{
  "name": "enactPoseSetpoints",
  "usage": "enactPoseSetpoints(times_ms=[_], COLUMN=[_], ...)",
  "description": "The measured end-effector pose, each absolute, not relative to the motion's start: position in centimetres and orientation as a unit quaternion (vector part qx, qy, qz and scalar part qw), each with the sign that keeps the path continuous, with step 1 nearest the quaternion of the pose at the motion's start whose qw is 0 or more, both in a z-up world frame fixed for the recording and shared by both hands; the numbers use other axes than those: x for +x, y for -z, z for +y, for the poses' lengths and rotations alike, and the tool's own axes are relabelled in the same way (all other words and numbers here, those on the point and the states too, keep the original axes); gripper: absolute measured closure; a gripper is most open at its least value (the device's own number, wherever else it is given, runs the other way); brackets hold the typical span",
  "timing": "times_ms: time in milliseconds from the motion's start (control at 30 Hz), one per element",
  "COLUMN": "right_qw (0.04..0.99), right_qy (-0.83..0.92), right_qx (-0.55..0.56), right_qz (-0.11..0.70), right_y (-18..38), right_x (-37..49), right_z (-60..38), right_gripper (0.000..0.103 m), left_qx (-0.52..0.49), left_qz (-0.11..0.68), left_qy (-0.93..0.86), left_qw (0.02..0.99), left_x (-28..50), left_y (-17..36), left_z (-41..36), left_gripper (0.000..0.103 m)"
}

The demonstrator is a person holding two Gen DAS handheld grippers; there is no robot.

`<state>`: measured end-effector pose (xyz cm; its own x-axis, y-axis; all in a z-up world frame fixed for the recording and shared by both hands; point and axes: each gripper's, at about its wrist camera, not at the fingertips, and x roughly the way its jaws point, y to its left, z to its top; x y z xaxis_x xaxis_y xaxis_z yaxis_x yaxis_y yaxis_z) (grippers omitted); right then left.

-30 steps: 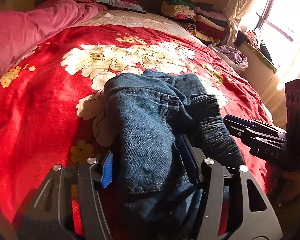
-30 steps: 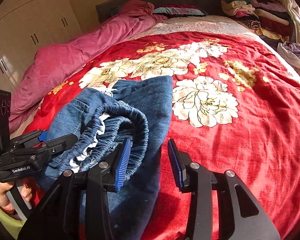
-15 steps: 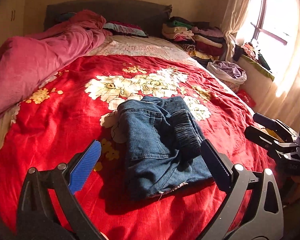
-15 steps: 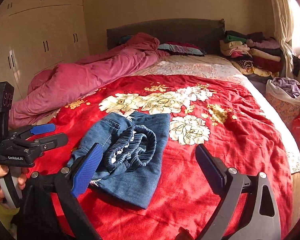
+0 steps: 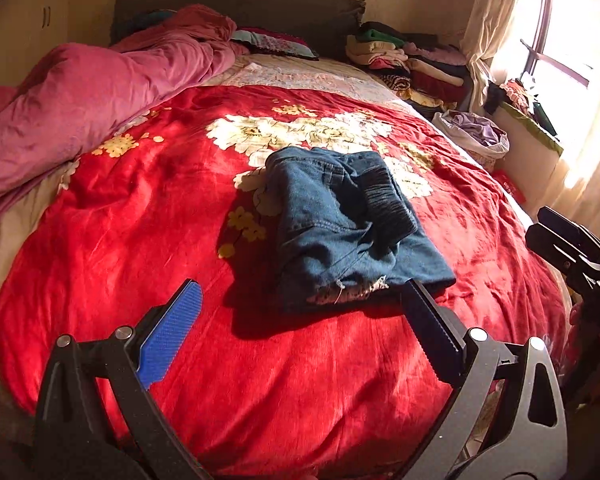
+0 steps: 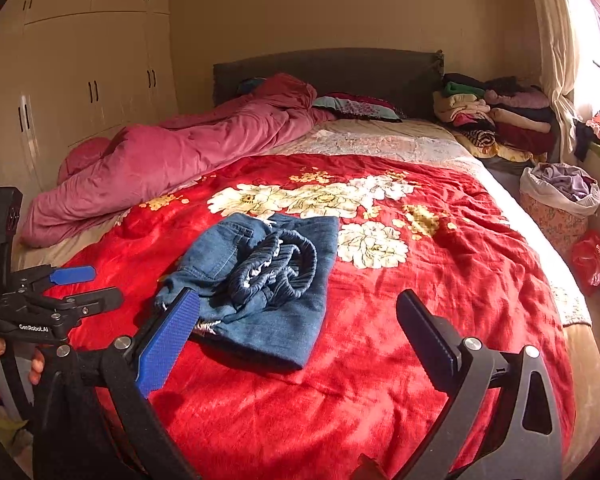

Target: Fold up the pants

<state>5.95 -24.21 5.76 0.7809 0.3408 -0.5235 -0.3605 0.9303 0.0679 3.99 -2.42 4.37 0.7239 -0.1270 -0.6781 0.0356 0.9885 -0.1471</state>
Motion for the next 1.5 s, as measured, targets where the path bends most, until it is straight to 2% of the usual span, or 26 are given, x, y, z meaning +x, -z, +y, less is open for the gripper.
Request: enactPoseSetpoints(times_ms=[267,567,1500], right_qw=[0.934,0.923,0.925], right_qy=[-0.182,-0.153,-0.160], right_qx=[-0.007,0.001,-0.011], right_qz=[0.306,0.352,0.346], right_y=[-3.5,0.2,-1.2], right_x=[4.2,3.9,3.5], right_z=[-23.7,-23.9,-24.2], right_gripper=[0.005,0.005,0.005], left_qx=[-0.078,-0.072,-0.069], left_qz=[0.364,0.385,0.381], left_qy=[0.021,0.018,0.004], left_qw=[0.928,0.920,0.922], left_x=[1.0,1.3,0.9], left_y=[-1.9,-0.5,-1.2], left_z=[-1.8,-2.0,-1.7], left_gripper=[0.010,0.010,0.010])
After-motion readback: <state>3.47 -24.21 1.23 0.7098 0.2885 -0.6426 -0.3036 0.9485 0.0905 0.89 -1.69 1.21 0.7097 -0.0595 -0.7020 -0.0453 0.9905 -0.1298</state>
